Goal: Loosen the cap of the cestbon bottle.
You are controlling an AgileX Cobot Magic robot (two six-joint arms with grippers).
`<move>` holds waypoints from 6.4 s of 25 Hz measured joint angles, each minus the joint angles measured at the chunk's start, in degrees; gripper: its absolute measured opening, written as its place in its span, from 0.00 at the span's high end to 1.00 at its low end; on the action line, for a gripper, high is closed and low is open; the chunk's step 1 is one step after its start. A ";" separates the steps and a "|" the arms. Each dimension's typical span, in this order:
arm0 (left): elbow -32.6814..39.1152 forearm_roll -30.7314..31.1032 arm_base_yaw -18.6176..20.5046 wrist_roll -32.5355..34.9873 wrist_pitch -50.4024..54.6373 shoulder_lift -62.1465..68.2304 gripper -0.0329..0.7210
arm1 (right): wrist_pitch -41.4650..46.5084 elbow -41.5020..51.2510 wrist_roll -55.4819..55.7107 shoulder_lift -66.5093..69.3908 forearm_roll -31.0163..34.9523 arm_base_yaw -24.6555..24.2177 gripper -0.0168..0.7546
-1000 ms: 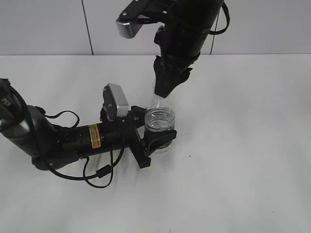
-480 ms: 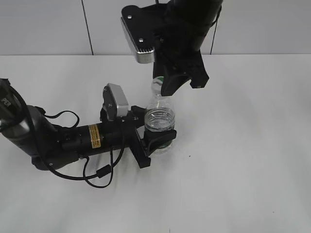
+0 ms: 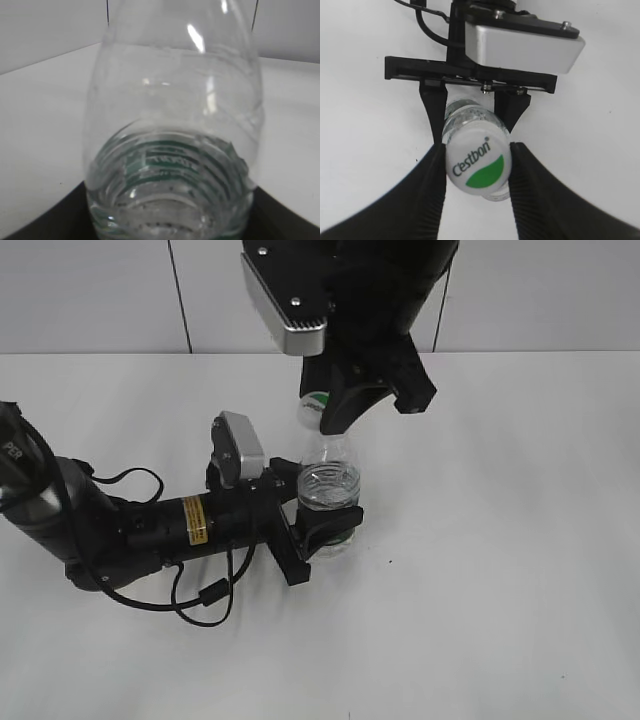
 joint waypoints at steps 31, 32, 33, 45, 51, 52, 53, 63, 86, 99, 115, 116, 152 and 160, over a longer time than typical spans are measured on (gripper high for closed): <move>0.00 -0.05 0.00 0.00 0.05 0.00 0.41 | -3.82 1.77 82.79 -11.13 -15.98 -14.87 0.60; 0.00 -0.05 0.00 0.00 0.05 0.00 0.41 | -4.24 2.57 82.78 -11.13 -16.05 -16.12 0.60; 0.00 -0.09 0.00 0.00 0.05 0.00 0.41 | -4.93 3.75 82.86 -11.13 -16.20 -17.62 0.60; 0.00 -0.48 0.00 0.00 0.00 0.00 0.41 | -20.65 19.57 79.01 -9.06 -15.23 -26.20 0.60; 0.00 -0.54 0.00 -0.05 0.00 0.00 0.41 | -24.93 19.88 75.91 -0.85 -11.60 -26.20 0.60; 0.00 -0.54 0.00 -0.05 0.00 0.00 0.41 | -25.00 19.88 75.70 0.87 -11.29 -26.20 0.60; 0.00 -0.58 0.00 -0.05 0.00 0.00 0.41 | -25.05 19.88 75.21 2.55 -11.19 -26.20 0.60; 0.00 -0.58 0.00 -0.05 0.00 0.00 0.41 | -26.88 19.95 74.39 10.46 -10.73 -26.20 0.60; 0.00 -0.58 0.00 -0.10 0.00 0.00 0.41 | -26.81 19.95 73.79 12.15 -10.54 -26.15 0.58; 0.00 -0.65 -0.06 -0.10 0.00 0.00 0.41 | -26.81 19.95 73.35 12.15 -10.58 -26.15 0.45; 0.00 0.42 -0.06 -0.11 2.73 0.63 0.31 | -27.09 19.95 73.28 12.15 -10.65 -26.15 0.39; 0.00 0.42 -0.06 -0.11 3.13 0.85 0.29 | -27.17 19.95 73.24 12.15 -10.65 -26.15 0.39; 0.09 1.16 -0.06 -14.95 3.69 -19.87 0.24 | -27.92 19.95 72.92 12.15 -10.66 -26.15 0.39; 0.09 -0.78 -0.06 -21.46 14.39 -29.67 0.24 | -27.73 19.95 72.90 10.22 -10.66 -26.15 0.39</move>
